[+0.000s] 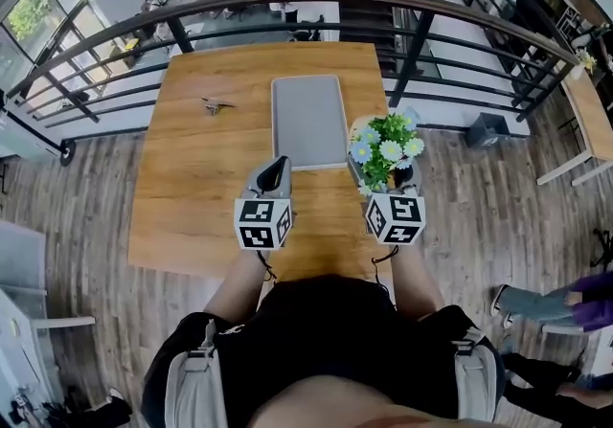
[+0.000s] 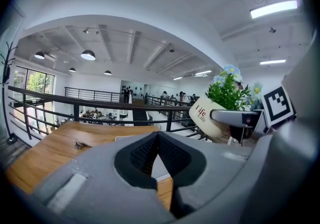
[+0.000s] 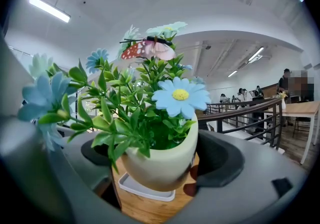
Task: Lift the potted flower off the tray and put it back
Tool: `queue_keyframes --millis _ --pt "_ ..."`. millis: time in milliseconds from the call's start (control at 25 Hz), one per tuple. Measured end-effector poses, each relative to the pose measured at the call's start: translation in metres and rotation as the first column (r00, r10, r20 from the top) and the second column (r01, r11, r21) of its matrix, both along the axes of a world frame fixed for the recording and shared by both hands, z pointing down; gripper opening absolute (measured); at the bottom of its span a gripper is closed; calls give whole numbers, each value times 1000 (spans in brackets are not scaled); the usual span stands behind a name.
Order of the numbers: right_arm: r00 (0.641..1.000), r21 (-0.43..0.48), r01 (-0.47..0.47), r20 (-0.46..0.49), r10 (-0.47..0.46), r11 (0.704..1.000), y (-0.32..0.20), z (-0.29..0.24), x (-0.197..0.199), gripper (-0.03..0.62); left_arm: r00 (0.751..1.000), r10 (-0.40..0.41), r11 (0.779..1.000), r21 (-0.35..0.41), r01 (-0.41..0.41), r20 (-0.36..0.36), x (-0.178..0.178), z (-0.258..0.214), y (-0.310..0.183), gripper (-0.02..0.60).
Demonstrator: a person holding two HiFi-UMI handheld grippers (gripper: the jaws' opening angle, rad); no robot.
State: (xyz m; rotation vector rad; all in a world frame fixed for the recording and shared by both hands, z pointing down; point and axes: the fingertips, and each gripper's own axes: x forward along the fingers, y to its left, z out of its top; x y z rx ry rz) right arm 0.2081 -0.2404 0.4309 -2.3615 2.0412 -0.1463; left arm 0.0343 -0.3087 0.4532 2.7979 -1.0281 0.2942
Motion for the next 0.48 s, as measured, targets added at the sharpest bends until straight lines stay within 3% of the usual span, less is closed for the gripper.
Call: queue_keyframes --millis 480 --pt "997 -8 79 -3 -79 997 -60 15 -13 479 989 -147 989 -3 147 26 -56 4 -10 12"
